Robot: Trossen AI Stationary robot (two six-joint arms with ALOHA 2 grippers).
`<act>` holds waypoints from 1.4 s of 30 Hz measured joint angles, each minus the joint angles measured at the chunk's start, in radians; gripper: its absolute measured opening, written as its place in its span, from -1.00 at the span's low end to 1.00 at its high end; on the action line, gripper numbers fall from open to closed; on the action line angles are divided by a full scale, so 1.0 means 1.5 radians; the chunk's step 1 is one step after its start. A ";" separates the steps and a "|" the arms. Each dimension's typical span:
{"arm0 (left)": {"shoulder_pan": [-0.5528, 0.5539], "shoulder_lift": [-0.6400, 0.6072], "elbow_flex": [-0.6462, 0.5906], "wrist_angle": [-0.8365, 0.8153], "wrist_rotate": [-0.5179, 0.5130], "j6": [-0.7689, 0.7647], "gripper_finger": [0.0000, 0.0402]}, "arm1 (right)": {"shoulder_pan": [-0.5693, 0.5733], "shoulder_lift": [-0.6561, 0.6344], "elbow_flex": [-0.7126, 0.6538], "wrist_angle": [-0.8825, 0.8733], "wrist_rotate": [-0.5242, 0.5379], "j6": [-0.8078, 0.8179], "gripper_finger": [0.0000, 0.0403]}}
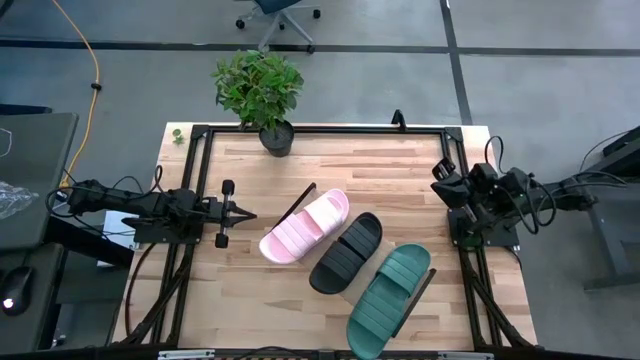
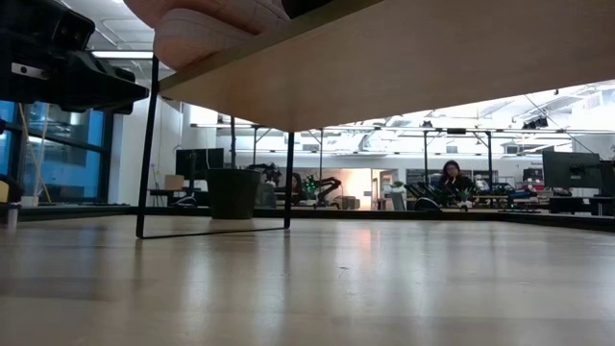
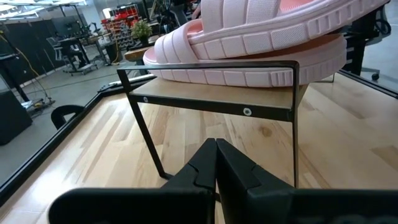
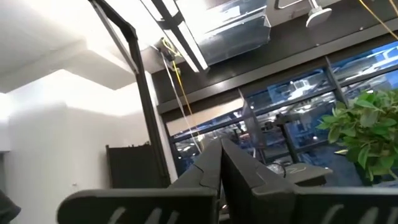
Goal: Pick and place slides into the shelf
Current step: Return to Home Position
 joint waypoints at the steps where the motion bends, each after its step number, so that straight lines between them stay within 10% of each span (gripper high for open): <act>1: 0.000 0.000 0.000 0.000 0.000 0.000 -1.00 | 0.003 -0.013 -0.011 0.000 0.000 0.000 -1.00; 18: 0.000 0.000 0.000 0.000 0.000 0.000 -1.00 | 0.026 -0.241 -0.106 -0.097 -0.009 -0.007 -1.00; 42: 0.000 0.000 0.001 0.000 0.000 0.000 -1.00 | 0.026 -0.240 -0.106 -0.394 0.050 -0.112 -1.00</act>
